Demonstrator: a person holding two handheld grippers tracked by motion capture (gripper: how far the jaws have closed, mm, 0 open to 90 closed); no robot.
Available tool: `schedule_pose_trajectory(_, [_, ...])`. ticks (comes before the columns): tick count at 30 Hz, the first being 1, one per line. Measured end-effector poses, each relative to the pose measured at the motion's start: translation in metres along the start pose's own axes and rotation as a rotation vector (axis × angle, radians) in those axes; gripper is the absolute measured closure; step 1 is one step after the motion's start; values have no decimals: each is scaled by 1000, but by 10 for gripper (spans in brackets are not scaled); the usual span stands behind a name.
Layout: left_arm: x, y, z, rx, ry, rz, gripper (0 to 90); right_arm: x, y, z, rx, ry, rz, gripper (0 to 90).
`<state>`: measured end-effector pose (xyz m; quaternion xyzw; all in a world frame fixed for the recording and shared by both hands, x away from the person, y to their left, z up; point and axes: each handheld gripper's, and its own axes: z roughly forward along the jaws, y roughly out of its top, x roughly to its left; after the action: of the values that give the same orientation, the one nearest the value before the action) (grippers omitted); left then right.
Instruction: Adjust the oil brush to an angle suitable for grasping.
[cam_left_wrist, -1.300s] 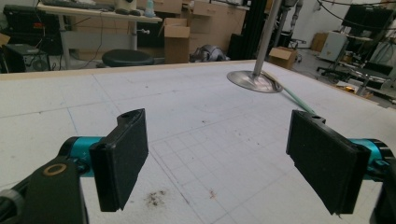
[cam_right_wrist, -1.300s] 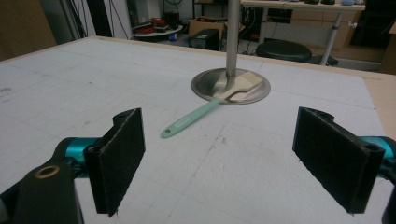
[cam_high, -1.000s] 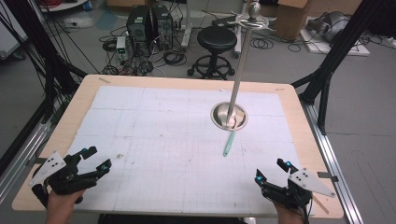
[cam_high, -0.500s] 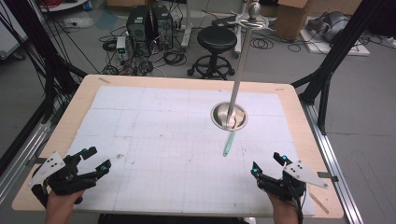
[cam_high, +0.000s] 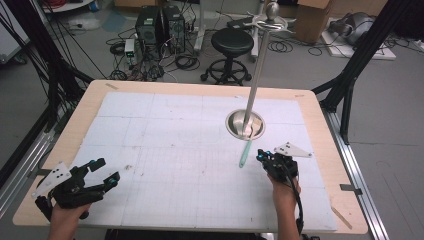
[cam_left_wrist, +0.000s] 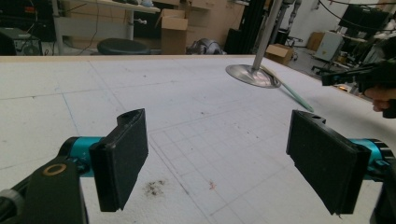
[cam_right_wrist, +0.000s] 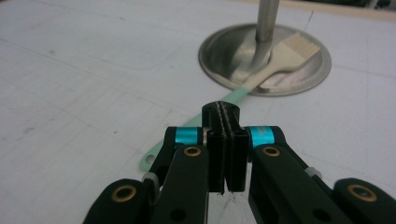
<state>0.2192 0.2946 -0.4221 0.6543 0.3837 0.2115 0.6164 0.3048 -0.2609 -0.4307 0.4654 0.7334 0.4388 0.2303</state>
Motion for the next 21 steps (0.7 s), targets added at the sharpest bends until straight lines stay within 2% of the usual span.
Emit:
schedule_pose_trajectory(3, [1, 0, 0, 15, -3, -6, 217, 0, -3, 13, 74, -21, 12, 894])
schedule_pose_trajectory(6, [1, 1, 0, 14, -4, -8, 225, 4, -5, 23, 92, -16, 18, 894])
schedule_pose_trajectory(8, [1, 1, 0, 11, -3, -8, 225, 8, -5, 29, 121, -22, 11, 894])
schedule_pose_trajectory(10, [1, 1, -1, 11, -4, -3, 226, 12, -4, 33, 160, -39, -20, 894])
schedule_pose_trajectory(11, [1, 1, -1, 12, -5, -2, 229, 13, -3, 33, 162, -40, -24, 894])
schedule_pose_trajectory(13, [1, 1, -1, 13, -6, -7, 229, 15, -3, 34, 160, -16, -17, 894])
schedule_pose_trajectory(16, [2, 2, 0, 23, -7, -6, 234, 24, -3, 36, 165, 1, -56, 895])
schedule_pose_trajectory(19, [2, 1, 0, 31, -8, -10, 247, 29, -2, 37, 168, 15, -59, 895])
schedule_pose_trajectory(21, [1, 1, 1, 24, -12, -12, 247, 38, 0, 39, 184, 44, -95, 895])
